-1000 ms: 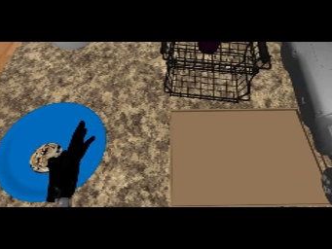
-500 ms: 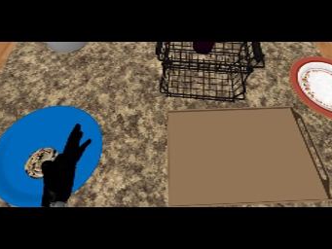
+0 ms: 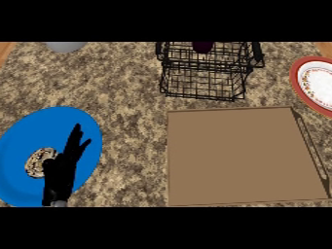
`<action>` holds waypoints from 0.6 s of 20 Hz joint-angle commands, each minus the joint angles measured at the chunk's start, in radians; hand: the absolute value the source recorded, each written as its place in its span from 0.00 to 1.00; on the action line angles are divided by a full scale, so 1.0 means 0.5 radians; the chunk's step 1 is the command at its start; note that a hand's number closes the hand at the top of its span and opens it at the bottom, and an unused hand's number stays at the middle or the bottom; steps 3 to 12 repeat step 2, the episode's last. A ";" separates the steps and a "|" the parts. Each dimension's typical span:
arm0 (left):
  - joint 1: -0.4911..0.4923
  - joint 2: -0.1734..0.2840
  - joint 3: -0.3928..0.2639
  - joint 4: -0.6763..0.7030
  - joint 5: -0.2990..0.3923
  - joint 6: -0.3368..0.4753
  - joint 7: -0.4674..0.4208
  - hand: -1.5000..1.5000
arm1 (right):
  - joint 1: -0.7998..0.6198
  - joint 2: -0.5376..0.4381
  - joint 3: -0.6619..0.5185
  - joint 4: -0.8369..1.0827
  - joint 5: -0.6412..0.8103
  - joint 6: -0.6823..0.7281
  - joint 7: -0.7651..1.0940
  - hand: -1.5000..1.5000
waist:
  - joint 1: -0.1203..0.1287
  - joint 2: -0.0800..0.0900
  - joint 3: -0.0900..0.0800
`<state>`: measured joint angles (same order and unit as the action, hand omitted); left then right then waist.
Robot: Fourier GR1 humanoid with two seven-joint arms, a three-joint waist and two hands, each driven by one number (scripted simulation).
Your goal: Pick the eggplant from the tray and place it in the tiered basket
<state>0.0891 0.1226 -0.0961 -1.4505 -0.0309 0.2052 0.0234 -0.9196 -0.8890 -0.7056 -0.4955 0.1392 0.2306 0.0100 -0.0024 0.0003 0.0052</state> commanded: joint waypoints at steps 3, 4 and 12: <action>-0.025 0.018 0.025 0.062 -0.015 0.004 0.056 0.50 | 0.223 -0.370 -0.152 0.200 -0.144 0.464 -0.178 0.00 | 0.013 0.017 -0.004; -0.025 0.018 0.025 0.062 -0.015 0.004 0.056 0.50 | 0.223 -0.370 -0.152 0.200 -0.144 0.464 -0.178 0.00 | 0.013 0.017 -0.004; -0.025 0.018 0.025 0.062 -0.015 0.004 0.056 0.50 | 0.223 -0.370 -0.152 0.200 -0.144 0.464 -0.178 0.00 | 0.013 0.017 -0.004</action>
